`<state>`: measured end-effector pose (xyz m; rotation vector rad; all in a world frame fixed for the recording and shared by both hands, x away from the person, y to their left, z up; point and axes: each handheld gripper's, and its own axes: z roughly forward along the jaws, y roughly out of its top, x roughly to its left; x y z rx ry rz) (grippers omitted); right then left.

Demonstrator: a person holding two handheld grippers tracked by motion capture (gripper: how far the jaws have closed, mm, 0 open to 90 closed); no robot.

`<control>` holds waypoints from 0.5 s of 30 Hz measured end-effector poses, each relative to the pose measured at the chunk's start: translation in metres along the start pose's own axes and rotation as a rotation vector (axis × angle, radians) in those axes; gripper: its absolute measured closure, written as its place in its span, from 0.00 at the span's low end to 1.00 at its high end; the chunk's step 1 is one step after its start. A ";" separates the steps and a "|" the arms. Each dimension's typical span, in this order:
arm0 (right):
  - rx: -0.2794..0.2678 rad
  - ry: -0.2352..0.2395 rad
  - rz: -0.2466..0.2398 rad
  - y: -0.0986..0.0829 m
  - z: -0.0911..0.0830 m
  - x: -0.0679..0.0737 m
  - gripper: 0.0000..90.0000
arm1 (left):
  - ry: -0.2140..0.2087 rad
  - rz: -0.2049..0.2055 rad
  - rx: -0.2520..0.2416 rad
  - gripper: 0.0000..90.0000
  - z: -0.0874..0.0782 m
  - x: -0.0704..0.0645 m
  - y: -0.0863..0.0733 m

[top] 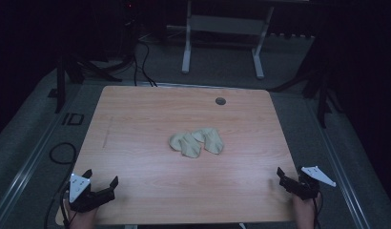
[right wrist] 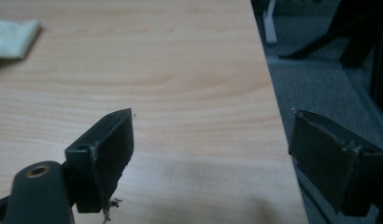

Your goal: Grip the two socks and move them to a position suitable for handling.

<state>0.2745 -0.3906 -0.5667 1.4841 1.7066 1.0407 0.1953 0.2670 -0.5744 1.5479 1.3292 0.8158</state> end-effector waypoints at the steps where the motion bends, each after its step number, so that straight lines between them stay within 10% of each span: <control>1: 0.016 0.002 0.004 0.000 0.000 0.000 0.16 | -0.003 -0.002 0.001 0.03 0.000 0.000 0.000; 15: 0.117 0.076 -0.066 0.006 0.013 0.006 0.16 | -0.008 -0.002 0.015 0.03 0.002 -0.002 0.001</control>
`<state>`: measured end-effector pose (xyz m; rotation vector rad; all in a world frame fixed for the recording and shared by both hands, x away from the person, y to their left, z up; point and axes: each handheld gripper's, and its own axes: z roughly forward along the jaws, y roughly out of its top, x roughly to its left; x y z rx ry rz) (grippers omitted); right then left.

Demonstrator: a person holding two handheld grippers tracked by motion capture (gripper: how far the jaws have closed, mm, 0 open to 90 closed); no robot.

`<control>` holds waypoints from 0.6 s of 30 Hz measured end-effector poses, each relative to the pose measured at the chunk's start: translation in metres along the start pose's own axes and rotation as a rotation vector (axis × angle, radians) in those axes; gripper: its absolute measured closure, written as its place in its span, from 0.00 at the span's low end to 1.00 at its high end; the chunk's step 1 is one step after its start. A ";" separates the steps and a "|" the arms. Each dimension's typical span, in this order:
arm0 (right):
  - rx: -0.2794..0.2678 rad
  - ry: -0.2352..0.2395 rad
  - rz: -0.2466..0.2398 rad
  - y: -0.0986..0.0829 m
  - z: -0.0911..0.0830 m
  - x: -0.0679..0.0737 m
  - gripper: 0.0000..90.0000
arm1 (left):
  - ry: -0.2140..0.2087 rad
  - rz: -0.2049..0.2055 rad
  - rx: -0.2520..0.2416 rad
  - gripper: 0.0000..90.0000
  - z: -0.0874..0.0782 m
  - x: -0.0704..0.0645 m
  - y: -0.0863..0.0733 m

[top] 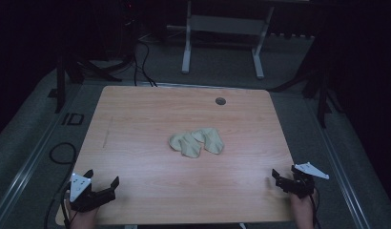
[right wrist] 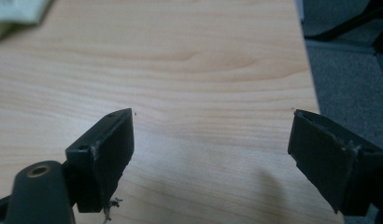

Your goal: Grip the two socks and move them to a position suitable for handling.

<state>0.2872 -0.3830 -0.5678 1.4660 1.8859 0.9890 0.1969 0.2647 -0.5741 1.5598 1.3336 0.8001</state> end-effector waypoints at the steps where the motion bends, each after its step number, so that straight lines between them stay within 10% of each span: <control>1: 0.040 0.037 -0.011 0.008 0.003 0.002 0.16 | 0.000 0.005 -0.001 0.03 -0.001 -0.002 0.000; 18: 0.248 0.221 -0.177 0.054 0.028 0.039 0.15 | -0.013 -0.001 -0.002 0.03 -0.002 -0.006 0.000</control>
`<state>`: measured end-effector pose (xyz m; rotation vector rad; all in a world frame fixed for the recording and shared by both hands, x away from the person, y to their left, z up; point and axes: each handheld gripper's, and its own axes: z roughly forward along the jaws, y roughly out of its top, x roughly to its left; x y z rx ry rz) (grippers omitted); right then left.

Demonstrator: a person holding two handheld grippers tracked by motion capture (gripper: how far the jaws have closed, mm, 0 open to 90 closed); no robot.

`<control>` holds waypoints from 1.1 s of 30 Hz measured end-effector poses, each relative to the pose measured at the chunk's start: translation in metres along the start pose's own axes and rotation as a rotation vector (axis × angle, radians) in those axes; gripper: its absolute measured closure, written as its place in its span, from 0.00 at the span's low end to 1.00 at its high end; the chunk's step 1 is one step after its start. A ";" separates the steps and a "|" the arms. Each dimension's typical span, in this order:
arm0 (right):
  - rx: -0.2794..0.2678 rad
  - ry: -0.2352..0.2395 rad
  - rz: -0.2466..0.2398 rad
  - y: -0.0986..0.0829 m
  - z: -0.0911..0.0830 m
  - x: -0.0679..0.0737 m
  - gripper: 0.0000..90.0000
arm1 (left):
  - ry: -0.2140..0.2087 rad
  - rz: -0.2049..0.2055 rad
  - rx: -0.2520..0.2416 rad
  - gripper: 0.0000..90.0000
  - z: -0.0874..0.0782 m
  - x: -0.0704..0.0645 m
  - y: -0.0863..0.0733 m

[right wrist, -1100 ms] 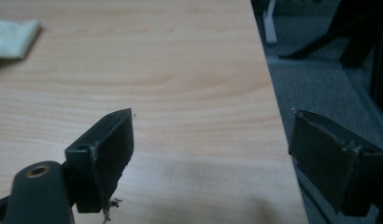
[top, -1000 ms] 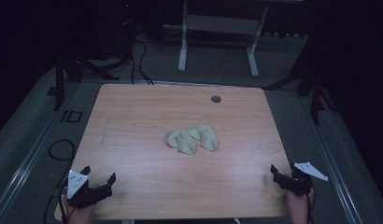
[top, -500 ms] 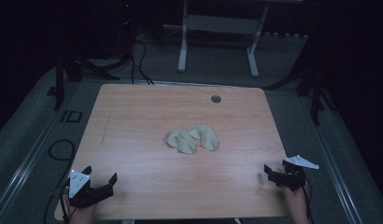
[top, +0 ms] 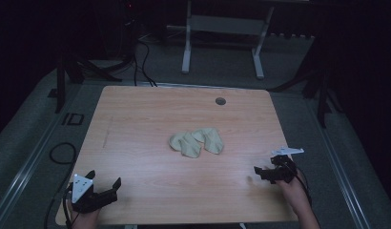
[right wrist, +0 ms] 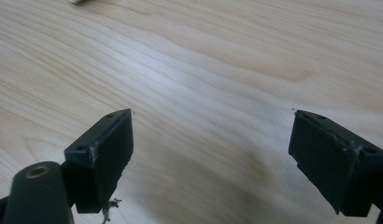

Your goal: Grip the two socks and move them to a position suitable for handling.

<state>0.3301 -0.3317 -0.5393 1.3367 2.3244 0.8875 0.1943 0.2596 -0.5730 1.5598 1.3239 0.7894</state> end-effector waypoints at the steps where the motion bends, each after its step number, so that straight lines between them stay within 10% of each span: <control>1: 0.004 0.007 -0.004 0.004 0.001 0.002 0.15 | -0.001 -0.001 -0.001 0.03 0.000 0.000 0.000; 33: 0.126 0.081 -0.174 0.115 0.068 0.074 0.32 | -0.036 0.025 0.015 0.03 0.001 -0.005 0.000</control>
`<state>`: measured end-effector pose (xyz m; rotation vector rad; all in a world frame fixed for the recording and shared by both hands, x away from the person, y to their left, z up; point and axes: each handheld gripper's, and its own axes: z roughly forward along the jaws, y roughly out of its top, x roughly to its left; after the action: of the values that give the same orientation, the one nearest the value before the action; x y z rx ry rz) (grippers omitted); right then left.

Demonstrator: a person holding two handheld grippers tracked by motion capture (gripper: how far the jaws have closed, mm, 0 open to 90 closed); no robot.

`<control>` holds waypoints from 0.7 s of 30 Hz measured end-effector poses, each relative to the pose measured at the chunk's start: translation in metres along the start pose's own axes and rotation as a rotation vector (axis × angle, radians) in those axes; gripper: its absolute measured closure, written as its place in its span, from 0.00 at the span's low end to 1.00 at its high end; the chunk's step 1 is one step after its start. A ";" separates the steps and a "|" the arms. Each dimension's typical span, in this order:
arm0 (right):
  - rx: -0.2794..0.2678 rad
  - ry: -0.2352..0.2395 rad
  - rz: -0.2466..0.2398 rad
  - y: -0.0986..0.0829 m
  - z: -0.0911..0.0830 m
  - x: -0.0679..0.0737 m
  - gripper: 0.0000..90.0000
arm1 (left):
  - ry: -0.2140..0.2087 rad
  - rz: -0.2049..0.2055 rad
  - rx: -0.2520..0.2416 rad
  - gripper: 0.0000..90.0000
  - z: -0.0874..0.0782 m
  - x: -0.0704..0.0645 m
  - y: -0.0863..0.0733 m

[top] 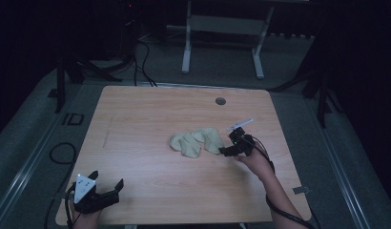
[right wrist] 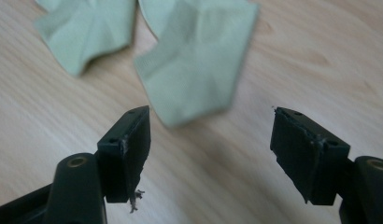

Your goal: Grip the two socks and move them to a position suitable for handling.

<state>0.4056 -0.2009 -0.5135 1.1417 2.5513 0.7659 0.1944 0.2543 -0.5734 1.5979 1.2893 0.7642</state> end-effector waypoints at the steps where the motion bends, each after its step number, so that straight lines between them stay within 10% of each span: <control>1: 0.000 0.000 -0.012 0.006 0.003 0.003 0.32 | -0.001 0.001 0.001 0.03 0.000 0.000 0.000; 21: 0.074 -0.056 -0.011 0.067 0.058 0.024 0.33 | -0.020 0.017 0.006 0.03 0.000 -0.001 -0.001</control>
<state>0.4549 -0.1245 -0.5253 1.1538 2.5566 0.6330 0.1935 0.2530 -0.5745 1.6198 1.2659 0.7537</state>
